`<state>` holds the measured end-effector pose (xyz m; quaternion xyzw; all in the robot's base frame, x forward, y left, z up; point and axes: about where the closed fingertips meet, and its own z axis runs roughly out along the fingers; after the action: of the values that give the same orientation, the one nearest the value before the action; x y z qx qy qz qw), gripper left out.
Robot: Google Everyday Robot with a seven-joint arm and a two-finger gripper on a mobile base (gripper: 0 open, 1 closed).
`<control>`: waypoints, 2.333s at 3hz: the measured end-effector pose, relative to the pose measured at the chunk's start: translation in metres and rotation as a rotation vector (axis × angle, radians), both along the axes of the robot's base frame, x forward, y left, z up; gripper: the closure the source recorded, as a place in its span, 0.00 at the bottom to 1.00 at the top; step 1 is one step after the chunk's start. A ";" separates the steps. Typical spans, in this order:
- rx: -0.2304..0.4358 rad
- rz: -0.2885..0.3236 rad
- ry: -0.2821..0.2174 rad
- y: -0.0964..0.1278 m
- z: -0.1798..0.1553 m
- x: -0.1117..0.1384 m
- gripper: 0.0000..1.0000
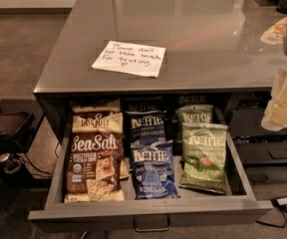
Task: Pick brown chip bag from top drawer and place on counter
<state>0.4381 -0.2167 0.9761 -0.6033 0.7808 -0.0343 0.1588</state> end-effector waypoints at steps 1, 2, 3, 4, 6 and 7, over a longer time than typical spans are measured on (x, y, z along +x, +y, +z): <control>0.000 0.000 0.000 0.000 0.000 0.000 0.00; 0.063 0.003 -0.003 0.014 -0.009 -0.004 0.00; 0.180 0.011 -0.011 0.052 -0.022 -0.010 0.00; 0.311 0.039 -0.026 0.107 -0.035 -0.012 0.00; 0.542 0.081 0.034 0.214 -0.095 0.003 0.00; 0.539 0.082 0.033 0.213 -0.094 0.002 0.00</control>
Offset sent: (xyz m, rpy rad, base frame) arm -0.0102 0.0334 -0.0274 0.1606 0.0136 0.0098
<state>0.4405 -0.0038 0.8823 -0.5708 0.7392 0.1910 0.3022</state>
